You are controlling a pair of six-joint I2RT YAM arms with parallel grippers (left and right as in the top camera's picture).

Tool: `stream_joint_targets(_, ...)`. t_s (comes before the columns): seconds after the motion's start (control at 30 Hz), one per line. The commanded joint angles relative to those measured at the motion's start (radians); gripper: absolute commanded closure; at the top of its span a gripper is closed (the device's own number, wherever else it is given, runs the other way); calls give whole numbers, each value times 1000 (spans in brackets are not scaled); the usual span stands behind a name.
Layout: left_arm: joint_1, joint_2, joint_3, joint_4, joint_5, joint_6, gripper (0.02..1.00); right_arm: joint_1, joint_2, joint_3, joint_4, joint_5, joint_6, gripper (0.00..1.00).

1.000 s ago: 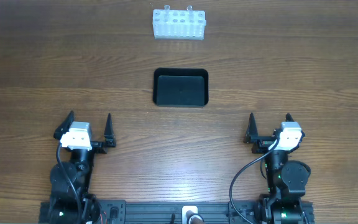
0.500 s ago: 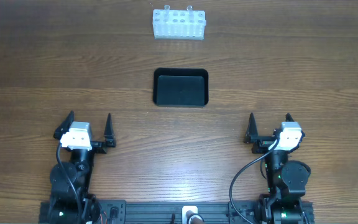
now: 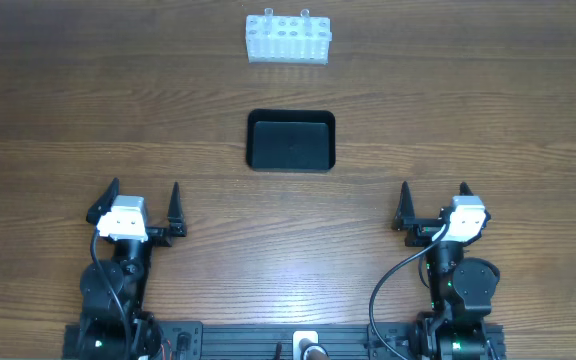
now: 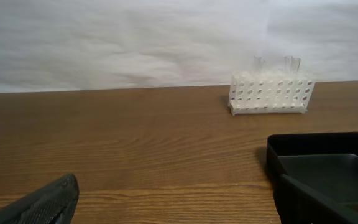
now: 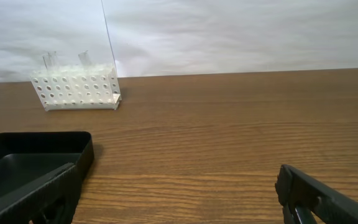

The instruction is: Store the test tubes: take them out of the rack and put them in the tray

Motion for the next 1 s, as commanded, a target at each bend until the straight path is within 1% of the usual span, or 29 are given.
stream_joint_targets(0.03, 5, -6, -5, 1, 13, 11, 18, 5, -7, -5, -3, 12, 2, 9)
stream_joint_targets(0.77, 4, 4, -5, 18, 13, 11, 18, 5, -7, -5, -3, 12, 2, 12)
stream_joint_targets(0.8, 4, 16, -5, 46, 13, 10, 18, 5, -7, -5, -3, 12, 2, 9)
stream_joint_targets(0.87, 6, 68, -5, 174, 13, -2, 20, 5, -7, -5, -3, 12, 2, 9)
stream_joint_targets(0.93, 7, 162, 9, 319, 13, -12, 20, 5, -7, -5, -3, 12, 2, 12)
stream_joint_targets(1.0, 7, 277, 52, 402, 14, -12, 20, 5, -7, -5, -3, 12, 2, 7)
